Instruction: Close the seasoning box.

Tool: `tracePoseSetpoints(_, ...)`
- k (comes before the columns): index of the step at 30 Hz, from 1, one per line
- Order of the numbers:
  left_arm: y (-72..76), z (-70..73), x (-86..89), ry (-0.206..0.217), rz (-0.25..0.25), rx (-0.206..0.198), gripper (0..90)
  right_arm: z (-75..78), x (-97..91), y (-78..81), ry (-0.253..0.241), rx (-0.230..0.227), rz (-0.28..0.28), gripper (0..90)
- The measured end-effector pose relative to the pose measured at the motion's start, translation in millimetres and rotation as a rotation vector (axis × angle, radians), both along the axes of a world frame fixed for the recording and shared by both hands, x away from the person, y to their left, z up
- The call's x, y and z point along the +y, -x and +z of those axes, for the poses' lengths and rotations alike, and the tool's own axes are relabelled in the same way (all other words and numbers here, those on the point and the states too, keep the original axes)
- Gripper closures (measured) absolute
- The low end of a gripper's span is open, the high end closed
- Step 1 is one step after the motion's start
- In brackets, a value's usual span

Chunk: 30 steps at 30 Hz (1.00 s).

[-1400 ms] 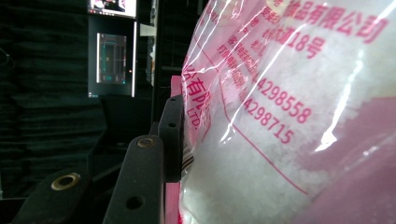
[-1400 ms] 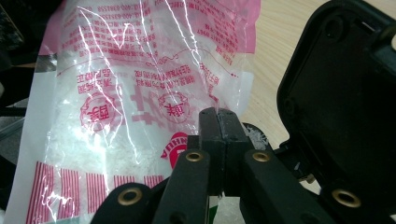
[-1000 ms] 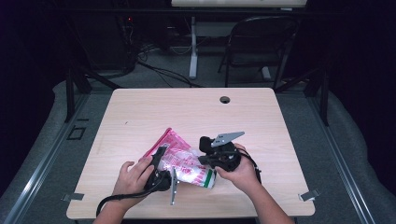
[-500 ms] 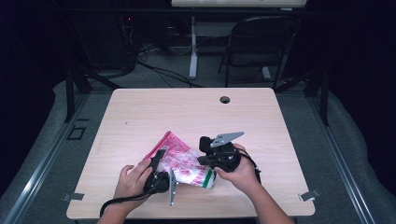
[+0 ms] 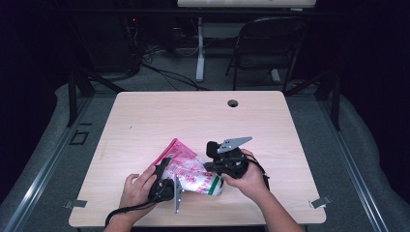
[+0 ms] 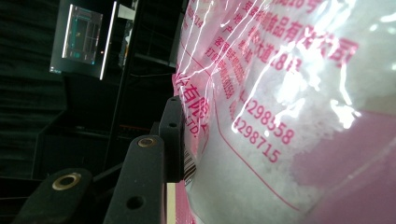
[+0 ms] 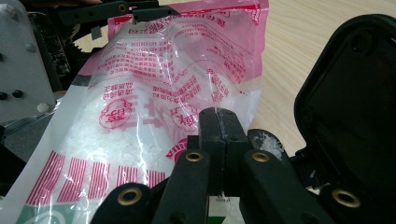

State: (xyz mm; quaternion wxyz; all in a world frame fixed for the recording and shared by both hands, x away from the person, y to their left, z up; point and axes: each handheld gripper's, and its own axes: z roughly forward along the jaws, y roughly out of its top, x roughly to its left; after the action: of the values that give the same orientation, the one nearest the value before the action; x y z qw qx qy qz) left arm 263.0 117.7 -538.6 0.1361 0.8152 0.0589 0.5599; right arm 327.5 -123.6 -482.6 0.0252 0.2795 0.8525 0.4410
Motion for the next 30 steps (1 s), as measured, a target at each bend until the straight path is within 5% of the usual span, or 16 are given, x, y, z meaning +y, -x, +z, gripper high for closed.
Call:
tracePoseSetpoints(21,-0.2,-9.6,1.6,0.061,-0.003,0.060,67.0,0.1,1.6,0.9,0.003,0.002,0.008,90.0)
tracePoseSetpoints(30,-2.4,-14.5,4.9,0.130,-0.011,0.115,67.5,-0.2,3.4,1.2,0.004,0.012,0.016,90.0)
